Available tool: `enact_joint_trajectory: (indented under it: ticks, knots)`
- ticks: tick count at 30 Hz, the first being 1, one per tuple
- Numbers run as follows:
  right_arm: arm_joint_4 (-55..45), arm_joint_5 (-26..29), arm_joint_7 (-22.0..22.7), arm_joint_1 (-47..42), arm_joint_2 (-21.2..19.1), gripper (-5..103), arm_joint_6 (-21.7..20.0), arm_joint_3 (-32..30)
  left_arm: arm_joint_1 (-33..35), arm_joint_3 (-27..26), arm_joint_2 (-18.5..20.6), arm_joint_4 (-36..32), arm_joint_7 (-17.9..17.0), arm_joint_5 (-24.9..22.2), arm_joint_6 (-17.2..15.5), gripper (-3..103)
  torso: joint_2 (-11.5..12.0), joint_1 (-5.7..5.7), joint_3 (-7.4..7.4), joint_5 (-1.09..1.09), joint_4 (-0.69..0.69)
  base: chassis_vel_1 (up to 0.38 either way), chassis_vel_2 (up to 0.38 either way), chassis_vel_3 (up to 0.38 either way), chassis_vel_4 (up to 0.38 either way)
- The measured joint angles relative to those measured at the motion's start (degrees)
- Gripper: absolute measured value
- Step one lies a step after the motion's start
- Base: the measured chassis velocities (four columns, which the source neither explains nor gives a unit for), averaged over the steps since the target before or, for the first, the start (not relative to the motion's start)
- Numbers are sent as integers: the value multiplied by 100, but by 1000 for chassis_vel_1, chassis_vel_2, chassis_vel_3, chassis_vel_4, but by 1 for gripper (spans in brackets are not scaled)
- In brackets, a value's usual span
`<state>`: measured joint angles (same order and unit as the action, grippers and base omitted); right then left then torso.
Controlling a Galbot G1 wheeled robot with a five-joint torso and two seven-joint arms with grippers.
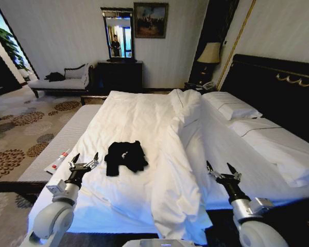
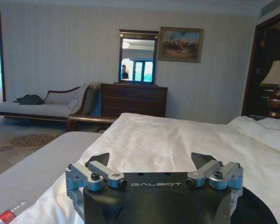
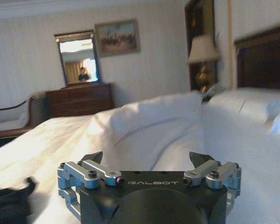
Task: Fold the clothes on the bed.
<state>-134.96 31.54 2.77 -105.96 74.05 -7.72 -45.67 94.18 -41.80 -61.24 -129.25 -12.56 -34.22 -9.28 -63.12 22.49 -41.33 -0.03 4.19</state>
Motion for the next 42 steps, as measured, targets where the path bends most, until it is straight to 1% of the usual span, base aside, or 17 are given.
enact_joint_trajectory:
  ticks: [3,5,7,9,14,17,20,24,29,30,31,33,36,37,39,41,42]
  knots:
    - [-227,278,18,-112,-15,100,-335,213,40,-16,-26,18,36,17,19,99,0,-2,0,8,2,-10,-23,11,8]
    - [-309,366,18,-155,-37,100,-504,352,69,-23,-37,24,58,28,34,99,0,-1,0,5,4,-48,-73,37,46]
    - [-326,387,15,-164,-48,100,-554,393,76,-27,-40,24,60,29,37,99,0,-2,0,5,4,-46,-78,37,32]
    - [-351,490,-8,-182,-117,100,-738,549,100,-50,-49,23,67,32,47,99,0,-2,0,5,1,0,0,0,0]
    - [-513,726,-43,-235,-222,100,-999,820,138,-88,-57,47,80,33,59,99,-1,-1,0,0,1,0,0,0,0]
    - [-496,534,-85,-233,-259,100,-1029,927,144,-88,-57,53,83,40,60,99,-1,-1,0,1,1,0,0,0,0]
    - [-233,-4,-137,-197,-356,100,-1003,1148,104,-69,-60,43,76,68,61,99,0,-2,0,5,1,0,0,0,0]
    - [-48,-264,-158,-198,-373,100,-954,1307,112,-76,-69,22,68,68,61,99,0,-1,0,3,2,0,0,0,0]
    - [100,-391,-162,-133,-373,100,-940,1401,156,-98,-79,22,67,72,62,99,-1,-1,0,3,1,0,0,0,0]
    - [120,-394,-159,-117,-379,103,-940,1402,163,-102,-81,20,67,73,63,99,0,-2,0,3,1,0,0,0,0]
    - [127,-392,-150,-111,-396,94,-940,1397,164,-104,-81,13,67,73,64,99,-1,-2,0,3,2,0,0,0,0]
    - [127,-391,-147,-110,-401,94,-940,1393,163,-104,-81,12,67,73,64,99,-1,-2,0,3,2,0,0,0,0]
    - [112,-384,-138,-120,-417,78,-937,1365,130,-90,-77,7,62,73,64,99,0,-1,0,3,2,0,0,0,0]
    - [112,-384,-138,-120,-417,78,-937,1365,130,-90,-77,7,62,73,64,99,0,-1,0,3,2,0,0,0,0]
    - [111,-377,-135,-131,-417,68,-924,1365,101,-65,-71,7,53,73,65,99,0,-1,0,3,2,0,0,0,0]
    - [111,-381,-136,-139,-415,68,-907,1366,91,-58,-69,7,50,73,64,99,-1,-1,0,3,2,0,0,0,0]
    - [111,-385,-137,-146,-413,62,-894,1367,87,-54,-68,7,49,73,64,99,-1,-1,0,3,2,0,0,0,0]
